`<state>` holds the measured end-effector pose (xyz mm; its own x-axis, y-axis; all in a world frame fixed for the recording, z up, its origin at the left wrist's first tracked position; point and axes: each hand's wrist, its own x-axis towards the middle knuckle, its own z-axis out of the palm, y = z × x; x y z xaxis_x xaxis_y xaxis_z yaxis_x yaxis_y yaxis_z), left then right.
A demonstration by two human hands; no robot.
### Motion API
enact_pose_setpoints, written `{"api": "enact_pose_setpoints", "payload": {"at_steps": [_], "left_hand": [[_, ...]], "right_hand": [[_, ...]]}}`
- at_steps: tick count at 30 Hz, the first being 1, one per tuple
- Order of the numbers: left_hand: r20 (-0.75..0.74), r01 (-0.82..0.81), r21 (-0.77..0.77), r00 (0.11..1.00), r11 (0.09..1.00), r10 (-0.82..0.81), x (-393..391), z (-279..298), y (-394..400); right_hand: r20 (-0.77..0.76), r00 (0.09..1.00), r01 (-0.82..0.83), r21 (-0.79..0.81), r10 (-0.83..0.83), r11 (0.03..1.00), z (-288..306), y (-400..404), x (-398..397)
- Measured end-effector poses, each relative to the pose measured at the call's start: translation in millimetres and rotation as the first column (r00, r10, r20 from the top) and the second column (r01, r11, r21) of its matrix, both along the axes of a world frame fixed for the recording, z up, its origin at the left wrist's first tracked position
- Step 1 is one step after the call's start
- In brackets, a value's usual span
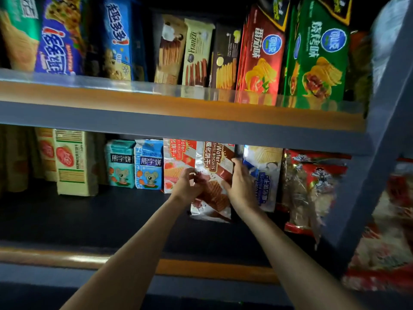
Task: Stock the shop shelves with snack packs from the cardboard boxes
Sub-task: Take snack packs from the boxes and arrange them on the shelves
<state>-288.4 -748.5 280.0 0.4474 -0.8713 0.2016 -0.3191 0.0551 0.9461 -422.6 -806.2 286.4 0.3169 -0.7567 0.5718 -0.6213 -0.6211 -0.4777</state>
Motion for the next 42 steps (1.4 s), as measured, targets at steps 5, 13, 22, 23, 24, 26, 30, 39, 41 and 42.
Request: {"api": "enact_pose_setpoints", "payload": {"at_steps": [5, 13, 22, 23, 24, 26, 30, 39, 41, 42], "left_hand": [[-0.004, 0.011, -0.001, 1.0, 1.0, -0.011, -3, 5, -8], [0.167, -0.3, -0.389, 0.907, 0.871, 0.387, 37, -6, 87], [0.105, -0.763, -0.39, 0.52, 0.516, 0.848, 167, -87, 381], [0.107, -0.813, -0.34, 0.467, 0.474, 0.878, 181, -104, 420], [0.113, -0.856, -0.281, 0.419, 0.433, 0.901, 193, -120, 459], [0.13, -0.924, -0.124, 0.345, 0.36, 0.93, 212, -152, 532], [0.198, -0.958, 0.215, 0.233, 0.189, 0.952, 228, -203, 655], [0.046, -0.693, 0.719, 0.132, 0.059, 0.99, 272, -280, 823], [0.078, -0.662, 0.749, 0.121, 0.022, 0.99, 296, -293, 847], [0.1, -0.651, 0.759, 0.122, 0.003, 0.988, 309, -301, 858]], "right_hand": [[-0.034, 0.995, 0.093, -0.029, -0.094, 0.995, 3, -1, 3], [0.04, 0.998, -0.031, -0.172, 0.039, 0.985, 13, 94, 49], [-0.047, 0.795, -0.606, -0.136, 0.605, 0.784, -44, 320, 228], [-0.098, 0.755, -0.656, -0.102, 0.649, 0.748, -57, 350, 249], [-0.174, 0.701, -0.707, -0.042, 0.692, 0.706, -71, 381, 268], [-0.311, 0.54, -0.787, 0.144, 0.782, 0.6, -99, 441, 301], [-0.394, 0.28, -0.817, 0.381, 0.875, 0.433, -155, 540, 345], [-0.323, -0.161, -0.688, 0.715, 0.933, 0.129, -245, 691, 449], [-0.288, -0.227, -0.626, 0.775, 0.93, 0.087, -272, 723, 482], [-0.276, -0.242, -0.598, 0.797, 0.93, 0.081, -286, 739, 497]]}}
